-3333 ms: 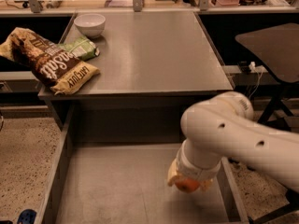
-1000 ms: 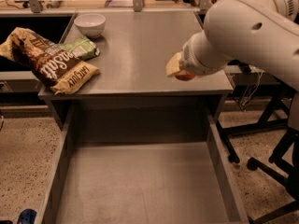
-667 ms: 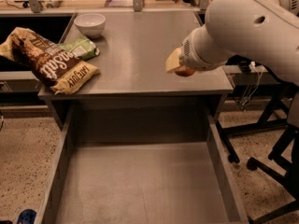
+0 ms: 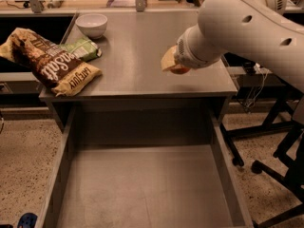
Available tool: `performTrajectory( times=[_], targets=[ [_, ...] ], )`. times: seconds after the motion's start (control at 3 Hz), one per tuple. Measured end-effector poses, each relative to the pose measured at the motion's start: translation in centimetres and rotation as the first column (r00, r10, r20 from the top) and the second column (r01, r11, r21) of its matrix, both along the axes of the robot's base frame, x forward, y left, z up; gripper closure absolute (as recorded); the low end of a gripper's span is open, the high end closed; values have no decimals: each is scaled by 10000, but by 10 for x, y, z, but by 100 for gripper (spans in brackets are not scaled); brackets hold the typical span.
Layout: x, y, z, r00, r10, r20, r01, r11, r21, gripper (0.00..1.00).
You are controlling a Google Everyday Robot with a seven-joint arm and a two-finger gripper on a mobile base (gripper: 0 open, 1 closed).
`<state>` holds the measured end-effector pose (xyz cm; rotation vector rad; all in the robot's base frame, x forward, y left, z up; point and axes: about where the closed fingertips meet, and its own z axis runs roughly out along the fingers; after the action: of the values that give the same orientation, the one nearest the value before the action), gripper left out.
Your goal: Pick orange from top drawer and place on counter
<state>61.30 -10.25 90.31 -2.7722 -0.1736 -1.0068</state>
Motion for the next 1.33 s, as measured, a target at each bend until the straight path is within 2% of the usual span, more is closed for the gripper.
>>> performTrajectory(
  times=[0.33, 0.67, 1.0, 1.33],
  targets=[
    [50, 21, -18, 9972, 733, 144, -731, 9972, -143, 99],
    [74, 35, -40, 9937, 1099, -226, -1104, 9937, -209, 77],
    [82, 45, -62, 9884, 1262, -840, -1279, 9917, -151, 54],
    [83, 46, -65, 9876, 1275, -912, -1294, 9915, -147, 31]
  ],
)
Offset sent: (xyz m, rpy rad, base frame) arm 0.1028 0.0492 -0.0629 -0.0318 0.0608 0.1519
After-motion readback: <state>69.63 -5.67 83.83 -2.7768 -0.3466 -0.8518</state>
